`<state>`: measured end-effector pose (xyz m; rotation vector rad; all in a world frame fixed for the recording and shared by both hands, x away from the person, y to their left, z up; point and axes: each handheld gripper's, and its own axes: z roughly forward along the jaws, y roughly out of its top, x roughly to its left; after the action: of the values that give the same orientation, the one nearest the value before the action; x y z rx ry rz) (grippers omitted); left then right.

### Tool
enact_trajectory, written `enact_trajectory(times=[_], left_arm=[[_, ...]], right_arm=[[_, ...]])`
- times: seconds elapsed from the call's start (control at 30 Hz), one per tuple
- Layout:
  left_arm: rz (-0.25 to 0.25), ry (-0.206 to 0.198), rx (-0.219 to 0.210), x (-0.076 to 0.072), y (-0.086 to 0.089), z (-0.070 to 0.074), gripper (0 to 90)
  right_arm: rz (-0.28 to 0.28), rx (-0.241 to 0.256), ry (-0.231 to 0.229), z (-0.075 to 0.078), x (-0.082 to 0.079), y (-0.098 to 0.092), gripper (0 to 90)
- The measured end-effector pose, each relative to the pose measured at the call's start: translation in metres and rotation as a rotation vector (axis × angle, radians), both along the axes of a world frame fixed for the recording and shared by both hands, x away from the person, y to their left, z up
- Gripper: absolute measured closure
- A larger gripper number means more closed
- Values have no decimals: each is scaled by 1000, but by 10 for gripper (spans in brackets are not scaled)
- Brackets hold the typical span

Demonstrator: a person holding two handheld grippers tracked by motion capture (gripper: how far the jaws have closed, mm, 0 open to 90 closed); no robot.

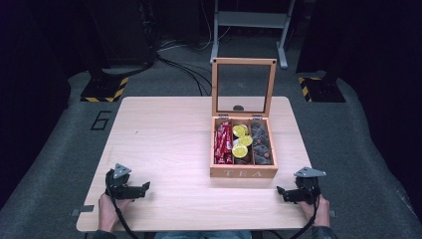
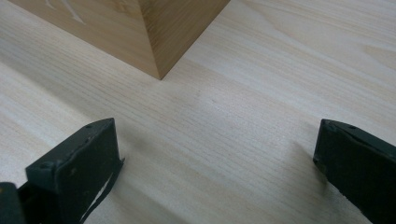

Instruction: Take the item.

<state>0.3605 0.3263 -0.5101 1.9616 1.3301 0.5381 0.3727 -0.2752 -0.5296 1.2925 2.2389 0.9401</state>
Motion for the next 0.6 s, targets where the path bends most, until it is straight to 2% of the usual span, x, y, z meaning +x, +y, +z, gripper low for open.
enact_trajectory(times=[0.27, 0.3, 0.6], left_arm=[[-62, -26, -37, 3, -13, 19, 1], [-63, -42, -45, 4, -16, 21, 1], [-145, -74, -48, 12, -39, 37, 1]], right_arm=[[-2, 0, -1, 0, 0, 0, 0], [-4, 1, -1, 0, 0, 0, 0], [-6, 0, -1, 0, 0, 0, 0]])
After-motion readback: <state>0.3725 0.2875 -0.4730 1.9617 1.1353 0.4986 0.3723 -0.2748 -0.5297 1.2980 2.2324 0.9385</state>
